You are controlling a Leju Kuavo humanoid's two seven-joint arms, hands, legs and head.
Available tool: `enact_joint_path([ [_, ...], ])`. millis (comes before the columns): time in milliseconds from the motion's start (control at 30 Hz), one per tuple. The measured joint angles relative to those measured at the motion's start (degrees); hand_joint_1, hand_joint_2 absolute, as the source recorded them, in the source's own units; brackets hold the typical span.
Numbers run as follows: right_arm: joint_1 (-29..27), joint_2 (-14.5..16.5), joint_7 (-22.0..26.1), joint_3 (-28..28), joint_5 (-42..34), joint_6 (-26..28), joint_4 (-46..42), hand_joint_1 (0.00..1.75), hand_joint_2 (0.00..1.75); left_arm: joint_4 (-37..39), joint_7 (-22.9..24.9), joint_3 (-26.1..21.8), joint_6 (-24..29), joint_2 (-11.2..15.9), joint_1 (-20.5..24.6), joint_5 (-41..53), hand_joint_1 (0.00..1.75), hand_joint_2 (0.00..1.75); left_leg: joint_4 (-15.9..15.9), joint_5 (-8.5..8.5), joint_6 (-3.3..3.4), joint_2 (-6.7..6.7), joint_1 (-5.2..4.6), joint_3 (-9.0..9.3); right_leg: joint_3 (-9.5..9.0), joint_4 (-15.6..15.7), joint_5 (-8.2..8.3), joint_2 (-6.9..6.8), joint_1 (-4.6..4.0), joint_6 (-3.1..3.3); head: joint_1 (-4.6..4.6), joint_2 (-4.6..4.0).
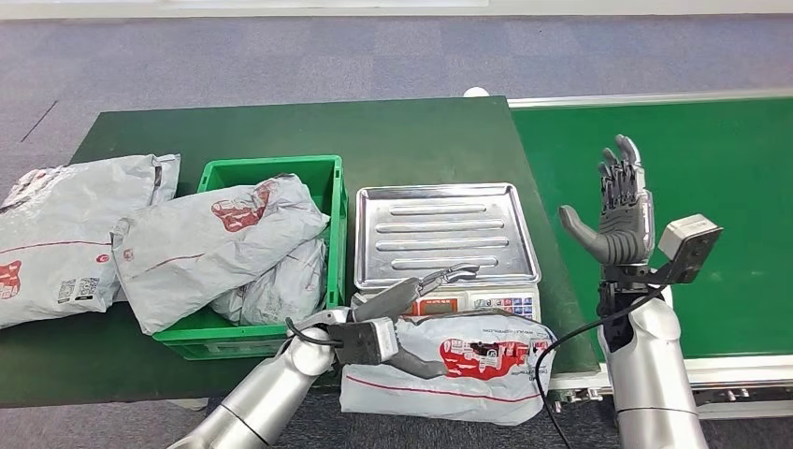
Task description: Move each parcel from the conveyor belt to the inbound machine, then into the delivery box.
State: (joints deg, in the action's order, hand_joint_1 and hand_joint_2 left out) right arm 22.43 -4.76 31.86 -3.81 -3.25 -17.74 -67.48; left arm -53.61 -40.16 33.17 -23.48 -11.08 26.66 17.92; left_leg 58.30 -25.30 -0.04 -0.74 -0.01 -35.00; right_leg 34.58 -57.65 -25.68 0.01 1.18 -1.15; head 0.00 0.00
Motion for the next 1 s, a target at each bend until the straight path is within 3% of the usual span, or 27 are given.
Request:
enact_joint_path([
  [100, 0.0, -0.2, -0.3, 0.0, 0.0, -0.2, 0.1, 0.00, 1.75, -4.5, -0.1, 4.8, -3.4, 2.4, -0.4, -5.3, 0.00, 1.75, 0.0, 0.00, 0.00, -0.03, 0.00, 0.00, 0.00, 0.0, -0.01, -0.03, 0.01, 0.00, 0.00, 0.00],
  [233, 0.2, -0.7, -0.3, 0.0, 0.1, -0.1, 0.3, 0.00, 1.75, -4.5, 0.3, 10.5, -0.9, 3.9, 0.0, -2.1, 0.00, 1.75, 0.0, 0.00, 0.01, -0.05, -0.02, 0.01, 0.00, 0.0, -0.01, -0.04, 0.02, 0.00, 0.00, 0.00],
  [433, -2.5, -1.2, 0.8, -0.3, 1.6, 0.3, -0.6, 0.00, 1.75, 8.6, 10.2, 12.3, 17.9, 1.0, 2.9, 20.4, 0.00, 1.75, 0.0, 0.00, 0.01, -0.03, -0.02, 0.03, -0.03, 0.0, 0.01, -0.01, 0.02, -0.02, 0.00, 0.00],
  [800, -3.4, -1.2, 1.1, -0.3, 2.3, 0.2, -0.7, 0.00, 1.75, 17.8, 10.2, 12.4, 20.4, -2.2, 4.3, 28.1, 0.00, 1.75, 0.0, 0.00, 0.01, 0.00, -0.01, 0.04, -0.04, 0.0, 0.01, 0.00, 0.01, -0.02, 0.00, 0.00],
  [900, -3.7, -1.2, 1.1, -0.3, 2.5, 0.5, -0.9, 0.00, 1.75, 18.7, 13.6, 12.3, 22.5, -2.6, 4.4, 31.1, 0.00, 1.75, 0.0, 0.00, 0.01, 0.00, -0.01, 0.04, -0.05, 0.0, 0.01, 0.00, 0.02, -0.02, 0.00, 0.00],
  [1000, -4.7, -1.1, 1.0, -0.5, 2.9, 0.9, -1.7, 0.00, 1.75, 20.1, 20.0, 12.2, 26.5, -3.3, 4.7, 34.5, 0.00, 1.75, 0.0, 0.00, 0.02, 0.00, -0.02, 0.05, -0.08, 0.0, 0.01, 0.00, 0.02, -0.02, 0.00, 0.00],
])
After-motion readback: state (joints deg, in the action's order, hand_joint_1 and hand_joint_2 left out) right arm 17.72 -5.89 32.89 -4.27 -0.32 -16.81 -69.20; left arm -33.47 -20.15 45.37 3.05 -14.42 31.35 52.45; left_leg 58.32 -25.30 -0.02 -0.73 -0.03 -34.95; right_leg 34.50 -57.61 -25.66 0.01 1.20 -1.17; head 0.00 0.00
